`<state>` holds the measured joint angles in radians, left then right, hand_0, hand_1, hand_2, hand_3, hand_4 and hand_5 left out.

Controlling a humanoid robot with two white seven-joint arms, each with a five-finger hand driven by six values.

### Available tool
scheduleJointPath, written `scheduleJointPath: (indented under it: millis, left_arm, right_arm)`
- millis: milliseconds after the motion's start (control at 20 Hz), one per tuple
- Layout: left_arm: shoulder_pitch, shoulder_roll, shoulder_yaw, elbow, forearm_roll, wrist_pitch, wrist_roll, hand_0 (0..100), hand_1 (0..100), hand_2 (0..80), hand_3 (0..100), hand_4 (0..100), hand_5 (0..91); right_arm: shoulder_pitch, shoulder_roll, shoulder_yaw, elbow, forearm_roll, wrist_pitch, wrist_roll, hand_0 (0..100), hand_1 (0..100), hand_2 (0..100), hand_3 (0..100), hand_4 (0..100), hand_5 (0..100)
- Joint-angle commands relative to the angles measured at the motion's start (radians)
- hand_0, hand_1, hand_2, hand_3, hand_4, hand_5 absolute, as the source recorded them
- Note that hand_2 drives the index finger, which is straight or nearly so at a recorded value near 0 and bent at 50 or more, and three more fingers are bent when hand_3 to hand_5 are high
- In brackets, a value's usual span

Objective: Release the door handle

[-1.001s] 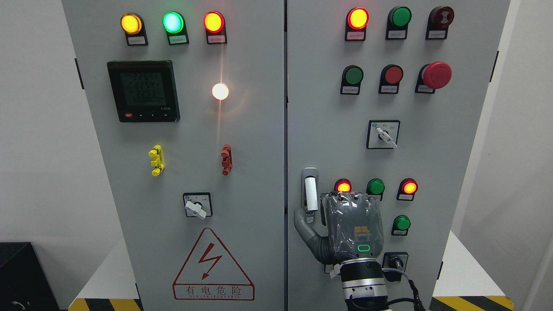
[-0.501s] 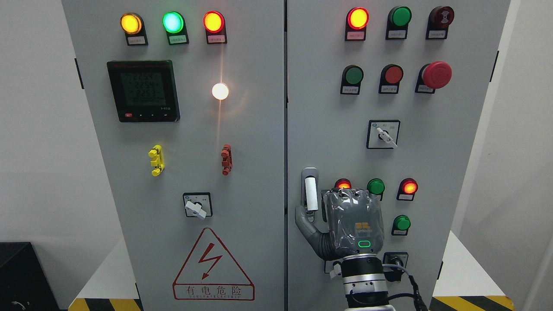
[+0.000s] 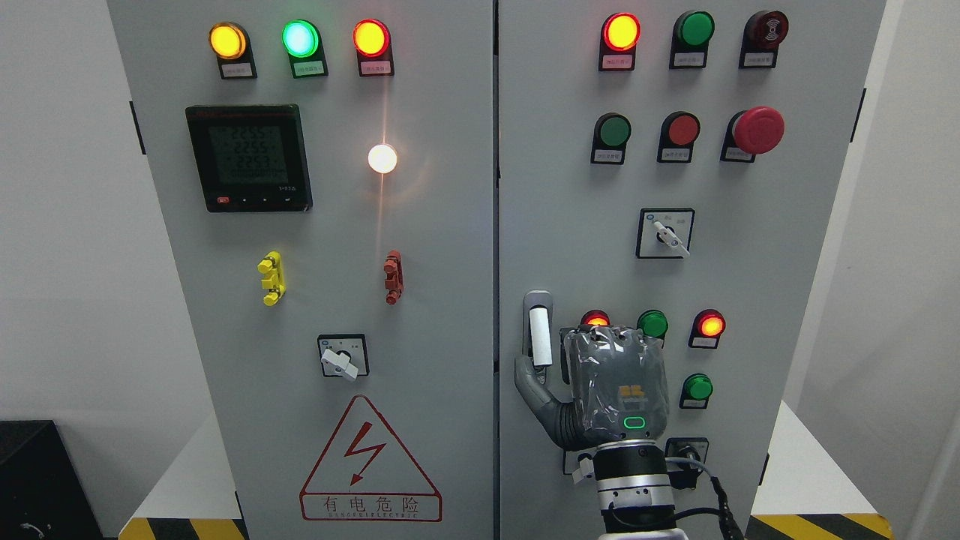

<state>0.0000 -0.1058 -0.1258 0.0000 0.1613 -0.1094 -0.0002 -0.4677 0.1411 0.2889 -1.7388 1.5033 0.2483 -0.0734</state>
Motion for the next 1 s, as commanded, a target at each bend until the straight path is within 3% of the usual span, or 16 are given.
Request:
scheduleJointPath:
  millis: [0, 951]
  left_arm:
    - [-0.028, 0.0, 0.0, 0.029, 0.0, 0.0, 0.0, 12, 56, 0.0, 0, 0, 0.0]
    - [-0.026, 0.0, 0.0, 0.029, 0.0, 0.0, 0.0, 12, 56, 0.0, 0, 0, 0.0]
  right_arm:
    - [-0.002, 0.0, -0.002, 0.005, 0.0, 0.0, 0.0, 35, 31, 91, 100, 100, 100]
    - [0.0, 0.0, -0.007, -0.001, 0.0, 0.0, 0.0, 43, 33, 91, 100, 100, 100]
